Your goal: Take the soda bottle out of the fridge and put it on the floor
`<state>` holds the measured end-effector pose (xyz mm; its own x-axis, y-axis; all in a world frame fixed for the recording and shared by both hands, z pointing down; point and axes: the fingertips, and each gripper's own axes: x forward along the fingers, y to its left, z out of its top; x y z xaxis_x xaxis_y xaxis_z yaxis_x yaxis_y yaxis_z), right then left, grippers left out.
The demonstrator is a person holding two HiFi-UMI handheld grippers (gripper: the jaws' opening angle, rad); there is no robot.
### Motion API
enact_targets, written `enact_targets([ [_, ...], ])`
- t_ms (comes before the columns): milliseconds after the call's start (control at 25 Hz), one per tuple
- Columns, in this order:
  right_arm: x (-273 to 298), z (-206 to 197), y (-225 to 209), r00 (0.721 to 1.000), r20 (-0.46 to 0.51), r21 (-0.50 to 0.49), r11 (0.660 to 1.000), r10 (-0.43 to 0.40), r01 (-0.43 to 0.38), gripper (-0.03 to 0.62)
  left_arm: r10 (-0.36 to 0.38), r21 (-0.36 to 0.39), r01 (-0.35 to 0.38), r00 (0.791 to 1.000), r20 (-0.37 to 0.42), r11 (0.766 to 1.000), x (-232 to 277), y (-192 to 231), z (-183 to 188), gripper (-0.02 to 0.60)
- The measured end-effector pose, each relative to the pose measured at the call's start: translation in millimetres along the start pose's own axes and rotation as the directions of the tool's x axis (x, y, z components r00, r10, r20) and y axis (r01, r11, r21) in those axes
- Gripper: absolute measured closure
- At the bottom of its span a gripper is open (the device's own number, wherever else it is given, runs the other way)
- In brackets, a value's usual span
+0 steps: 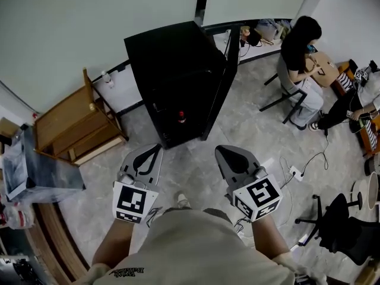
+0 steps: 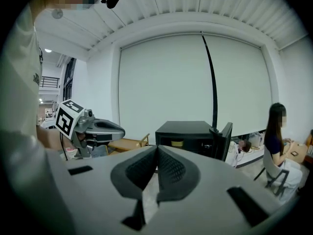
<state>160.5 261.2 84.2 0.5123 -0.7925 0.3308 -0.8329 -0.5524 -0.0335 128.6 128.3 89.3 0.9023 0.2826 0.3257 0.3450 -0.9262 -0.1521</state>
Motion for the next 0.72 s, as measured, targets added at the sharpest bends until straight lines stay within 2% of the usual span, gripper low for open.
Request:
enact_targets([
  [440,59,10,-3,0.997,-0.038,-0.037,0.997,0.071,-0.072,0.597,0.055,-0.04,-0.055,0.998,-0.008,0.998,15,42,-11,0.575],
  [720,89,4,-34,0.988,-0.088,-0.069,0.988,0.129,-0.135,0.597,0.126,-0.062,-0.128,0.991,-0.041,0.99,39,57,-11,0.575],
])
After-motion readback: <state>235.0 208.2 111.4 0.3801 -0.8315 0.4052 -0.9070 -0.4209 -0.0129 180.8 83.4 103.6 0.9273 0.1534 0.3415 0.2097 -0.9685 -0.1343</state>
